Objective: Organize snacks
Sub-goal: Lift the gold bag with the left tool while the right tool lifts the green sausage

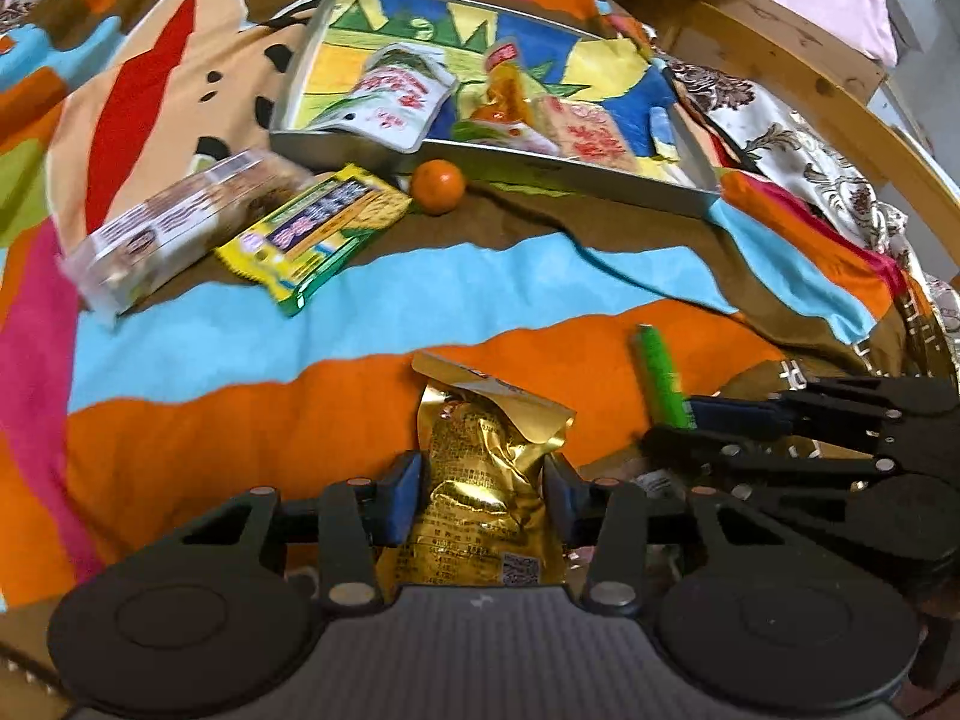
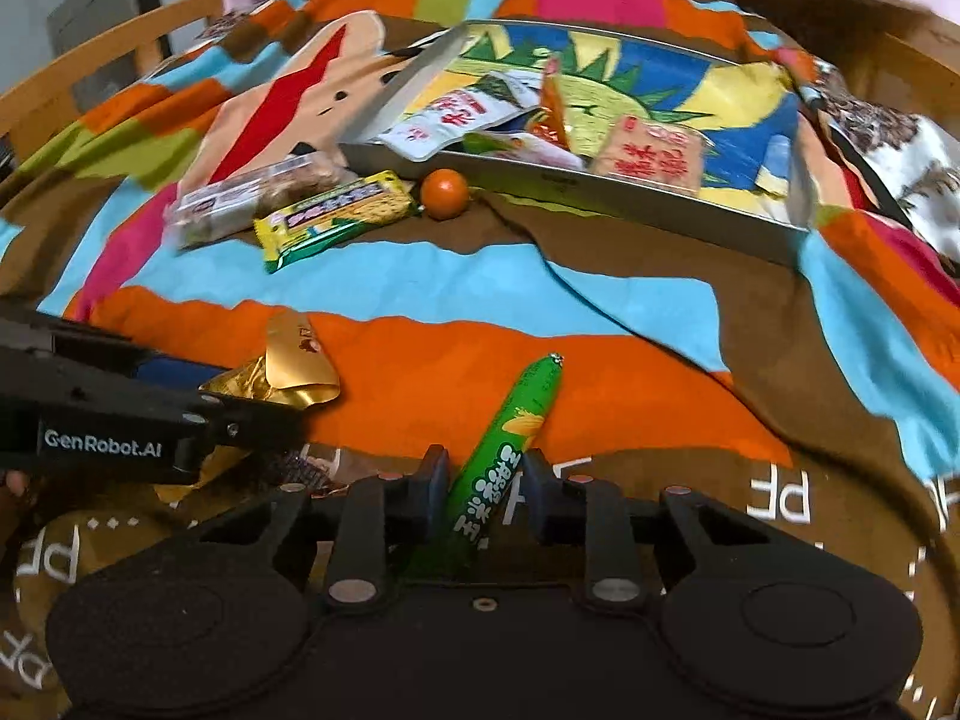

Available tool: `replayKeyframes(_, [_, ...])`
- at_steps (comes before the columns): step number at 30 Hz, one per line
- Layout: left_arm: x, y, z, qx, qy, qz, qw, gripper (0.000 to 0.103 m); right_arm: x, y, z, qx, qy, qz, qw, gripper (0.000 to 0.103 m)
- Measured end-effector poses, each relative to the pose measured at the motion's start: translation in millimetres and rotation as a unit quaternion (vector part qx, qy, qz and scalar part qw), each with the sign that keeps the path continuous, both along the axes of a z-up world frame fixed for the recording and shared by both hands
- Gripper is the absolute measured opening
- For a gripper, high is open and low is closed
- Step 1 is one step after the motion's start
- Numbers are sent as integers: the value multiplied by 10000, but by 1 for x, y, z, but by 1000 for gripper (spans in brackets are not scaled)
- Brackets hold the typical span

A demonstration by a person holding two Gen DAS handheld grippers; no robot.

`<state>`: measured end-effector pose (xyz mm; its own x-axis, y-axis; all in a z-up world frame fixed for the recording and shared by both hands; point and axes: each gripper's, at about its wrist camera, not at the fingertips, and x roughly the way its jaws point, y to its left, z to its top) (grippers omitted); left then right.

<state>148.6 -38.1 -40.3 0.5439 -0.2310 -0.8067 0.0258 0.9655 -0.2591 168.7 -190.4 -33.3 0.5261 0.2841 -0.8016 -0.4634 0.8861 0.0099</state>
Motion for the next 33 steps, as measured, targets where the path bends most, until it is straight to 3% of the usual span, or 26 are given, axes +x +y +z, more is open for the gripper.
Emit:
replayKeyframes(9, [4,-4,-4,152,-42,51,9999,47,5,6,-10,-32,42,-129,9999,33])
replayKeyframes(15, [3,-11,-4,391,-144,-32,9991,47,1,11,-8,-162,-175,53,9997,29])
replayKeyframes(17, [3,-13,-4,453,-174,-62,9988,47,-2,15,-6,-444,-438,195,9979,27])
replayKeyframes(20, [2,-14,-3,499,-208,-84,9985,47,-10,27,-9,-1260,-1114,555,9842,26])
replayKeyframes(22, [2,-15,-2,532,-228,-90,9983,47,-9,29,-13,-1490,-1228,634,9791,26])
replayKeyframes(33, [2,-16,-3,618,-267,-138,9976,47,7,14,-17,-889,-648,62,9939,30])
